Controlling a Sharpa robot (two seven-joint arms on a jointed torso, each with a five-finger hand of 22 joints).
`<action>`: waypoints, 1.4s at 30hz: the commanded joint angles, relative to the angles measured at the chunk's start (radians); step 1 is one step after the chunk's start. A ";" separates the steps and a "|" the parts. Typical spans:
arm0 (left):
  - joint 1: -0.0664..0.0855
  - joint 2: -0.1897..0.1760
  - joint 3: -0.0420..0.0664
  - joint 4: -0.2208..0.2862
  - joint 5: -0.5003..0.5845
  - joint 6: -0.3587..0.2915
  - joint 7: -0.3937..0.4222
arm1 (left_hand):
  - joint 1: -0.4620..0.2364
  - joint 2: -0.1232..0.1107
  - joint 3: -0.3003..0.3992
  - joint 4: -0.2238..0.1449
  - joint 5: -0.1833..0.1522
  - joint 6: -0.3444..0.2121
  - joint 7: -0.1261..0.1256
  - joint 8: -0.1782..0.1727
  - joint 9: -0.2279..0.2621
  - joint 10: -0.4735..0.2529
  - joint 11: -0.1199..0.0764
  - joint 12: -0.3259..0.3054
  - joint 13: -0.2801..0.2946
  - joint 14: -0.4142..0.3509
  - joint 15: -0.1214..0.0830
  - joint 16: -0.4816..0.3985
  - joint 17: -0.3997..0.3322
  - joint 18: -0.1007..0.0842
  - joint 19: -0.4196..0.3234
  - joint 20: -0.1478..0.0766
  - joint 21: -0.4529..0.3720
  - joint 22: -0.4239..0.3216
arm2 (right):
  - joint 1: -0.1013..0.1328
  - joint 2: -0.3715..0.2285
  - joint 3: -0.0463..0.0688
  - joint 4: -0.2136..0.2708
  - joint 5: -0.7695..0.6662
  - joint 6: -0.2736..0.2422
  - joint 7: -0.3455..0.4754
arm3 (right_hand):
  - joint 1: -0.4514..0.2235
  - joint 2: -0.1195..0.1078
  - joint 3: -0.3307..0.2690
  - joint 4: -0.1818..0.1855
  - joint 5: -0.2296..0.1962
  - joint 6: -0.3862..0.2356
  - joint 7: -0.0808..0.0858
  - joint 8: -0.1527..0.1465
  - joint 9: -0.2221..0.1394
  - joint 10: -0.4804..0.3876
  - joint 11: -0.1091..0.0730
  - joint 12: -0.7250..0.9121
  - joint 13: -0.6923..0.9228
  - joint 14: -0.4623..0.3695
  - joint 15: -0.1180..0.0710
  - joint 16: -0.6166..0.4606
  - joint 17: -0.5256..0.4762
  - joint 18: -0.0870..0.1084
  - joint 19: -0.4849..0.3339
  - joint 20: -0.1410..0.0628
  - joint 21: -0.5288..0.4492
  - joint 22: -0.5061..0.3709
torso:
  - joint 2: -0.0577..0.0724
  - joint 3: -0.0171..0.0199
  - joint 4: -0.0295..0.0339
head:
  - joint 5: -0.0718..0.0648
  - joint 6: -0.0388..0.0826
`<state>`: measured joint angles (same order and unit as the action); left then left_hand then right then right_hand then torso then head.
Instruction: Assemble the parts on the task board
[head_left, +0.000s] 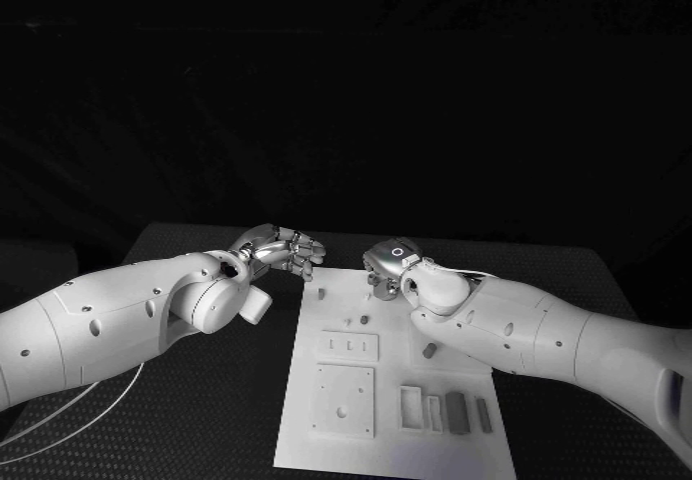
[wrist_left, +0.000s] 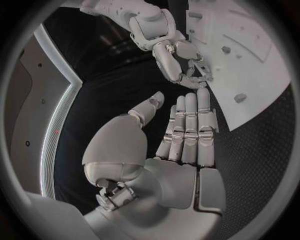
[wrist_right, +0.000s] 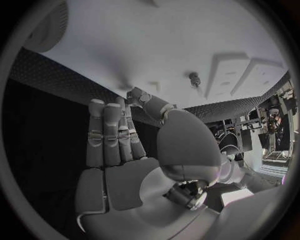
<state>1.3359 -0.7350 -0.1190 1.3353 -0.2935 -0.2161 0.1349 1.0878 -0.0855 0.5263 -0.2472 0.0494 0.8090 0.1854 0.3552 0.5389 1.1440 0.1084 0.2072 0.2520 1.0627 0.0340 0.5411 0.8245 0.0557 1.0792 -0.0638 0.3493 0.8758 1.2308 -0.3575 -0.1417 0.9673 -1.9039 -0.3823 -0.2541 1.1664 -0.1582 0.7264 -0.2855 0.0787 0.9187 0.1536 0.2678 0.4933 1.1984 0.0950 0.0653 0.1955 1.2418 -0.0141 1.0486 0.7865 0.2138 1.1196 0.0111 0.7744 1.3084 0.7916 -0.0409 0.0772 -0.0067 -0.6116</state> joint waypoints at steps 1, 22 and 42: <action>0.002 -0.001 0.001 0.003 0.000 0.008 0.004 | -0.010 0.002 -0.001 0.007 0.000 -0.007 0.003 -0.004 0.001 -0.007 0.004 -0.005 0.002 -0.003 -0.002 -0.005 0.001 0.013 -0.006 -0.003 -0.004 0.001 | 0.003 -0.010 0.000 0.019 0.006 -0.023 -0.002 | 0.001 -0.009 -0.002 -0.001 0.001 -0.006 0.000 -0.004 -0.001 -0.015 0.007 0.000 -0.001 0.000 0.005 0.000 -0.002 0.048 -0.003 0.006 -0.003 0.018 | 0.000 0.0008 -0.0007 | 0.002 0.000; 0.002 -0.018 0.001 -0.008 0.000 0.000 0.009 | -0.010 0.001 -0.001 0.008 0.000 -0.008 0.003 -0.005 0.003 -0.007 0.004 -0.007 0.004 -0.002 -0.002 -0.007 0.003 0.014 -0.006 -0.003 -0.005 0.003 | 0.055 -0.198 0.023 0.239 0.048 -0.031 -0.008 | 0.000 -0.022 -0.004 0.002 0.000 -0.002 0.005 0.001 -0.001 -0.008 0.010 0.006 -0.005 0.008 0.006 0.012 -0.007 0.048 0.011 0.003 0.002 0.019 | -0.001 0.0051 -0.0058 | 0.004 0.013; 0.001 -0.028 0.000 -0.009 0.000 0.007 0.011 | -0.010 0.000 -0.001 0.008 0.000 -0.009 0.003 -0.006 0.003 -0.007 0.004 -0.008 0.005 -0.001 -0.002 -0.008 0.004 0.014 -0.006 -0.003 -0.005 0.004 | 0.051 -0.355 0.023 0.286 0.160 0.084 0.060 | -0.100 -0.140 -0.042 0.127 -0.002 -0.110 -0.008 -0.044 -0.030 0.032 -0.004 0.046 0.005 -0.027 -0.005 0.028 -0.026 0.048 -0.021 0.014 -0.012 0.022 | -0.001 0.0140 -0.0240 | 0.004 0.038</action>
<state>1.3357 -0.7634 -0.1192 1.3265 -0.2936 -0.2172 0.1359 1.0841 -0.0815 0.5233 -0.2442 0.0493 0.8055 0.1889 0.3552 0.5413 1.1417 0.1107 0.2034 0.2559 1.0627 0.0340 0.5373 0.8275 0.0570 1.0776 -0.0622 0.3493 0.8781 1.2827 -0.7131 -0.1193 1.2537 -1.7778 -0.3408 -0.2206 1.0703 -0.2963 0.6870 -0.1584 0.0785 0.8128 0.1487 0.2267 0.4634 1.2136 0.0945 0.1055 0.1972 1.2141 -0.0135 1.0729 0.7601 0.2149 1.1050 0.0258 0.7648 1.3082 0.7900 -0.0273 0.0531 -0.0016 -0.5753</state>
